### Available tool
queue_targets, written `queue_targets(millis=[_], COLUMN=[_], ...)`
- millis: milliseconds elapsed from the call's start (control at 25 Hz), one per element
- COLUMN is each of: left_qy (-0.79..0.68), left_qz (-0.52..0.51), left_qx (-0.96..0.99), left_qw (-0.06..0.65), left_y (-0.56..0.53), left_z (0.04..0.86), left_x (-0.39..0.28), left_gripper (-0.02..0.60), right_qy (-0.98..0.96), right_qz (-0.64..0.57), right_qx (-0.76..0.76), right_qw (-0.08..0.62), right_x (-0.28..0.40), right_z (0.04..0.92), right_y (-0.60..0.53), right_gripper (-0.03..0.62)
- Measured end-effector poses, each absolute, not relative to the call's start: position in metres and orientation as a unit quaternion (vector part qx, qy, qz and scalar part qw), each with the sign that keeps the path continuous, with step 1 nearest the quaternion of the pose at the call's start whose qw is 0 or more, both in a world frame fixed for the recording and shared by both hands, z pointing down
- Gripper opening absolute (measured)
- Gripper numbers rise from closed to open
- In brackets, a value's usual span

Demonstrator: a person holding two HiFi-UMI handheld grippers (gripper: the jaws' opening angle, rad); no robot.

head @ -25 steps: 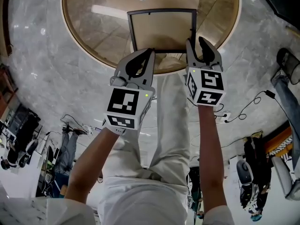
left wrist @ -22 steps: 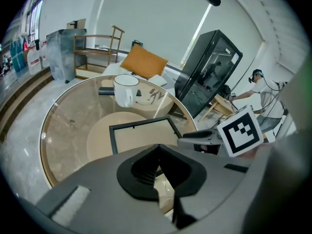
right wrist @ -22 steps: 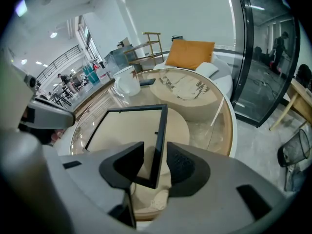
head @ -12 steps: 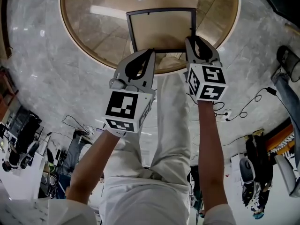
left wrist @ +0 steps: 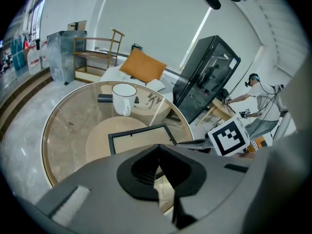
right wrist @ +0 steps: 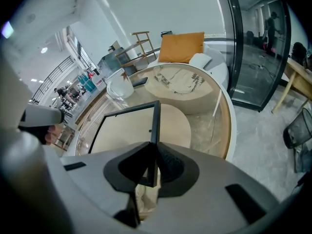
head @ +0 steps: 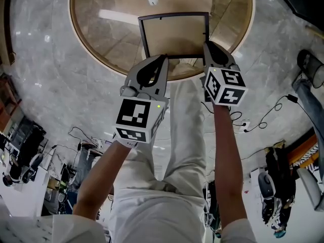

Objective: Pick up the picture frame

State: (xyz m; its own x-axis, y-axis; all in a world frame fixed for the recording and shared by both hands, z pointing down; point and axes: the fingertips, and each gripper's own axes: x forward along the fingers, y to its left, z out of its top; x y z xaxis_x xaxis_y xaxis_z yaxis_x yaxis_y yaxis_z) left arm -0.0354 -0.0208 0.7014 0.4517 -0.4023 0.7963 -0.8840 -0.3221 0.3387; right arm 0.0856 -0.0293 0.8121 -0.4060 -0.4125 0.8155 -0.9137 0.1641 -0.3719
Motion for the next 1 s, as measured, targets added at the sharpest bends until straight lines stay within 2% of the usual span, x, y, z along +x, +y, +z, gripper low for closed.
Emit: queue_targets(millis=[520, 1000], left_qy=[-0.432, -0.449], left_qz=[0.299, 0.272], left_qx=[0.760, 0.773], left_qw=[0.383, 0.357], left_y=[-0.023, -0.025], left_z=[0.661, 0.532], left_x=[-0.044, -0.043], left_gripper=[0.005, 0.005], right_qy=[-0.698, -0.727], right_qz=[0.465, 0.405], right_qx=[0.493, 0.517], right_qw=[0.232, 0.201], right_x=[0.094, 0.109], right_z=[0.760, 0.597], right_y=[-0.032, -0.041], right_gripper=[0.038, 0.038])
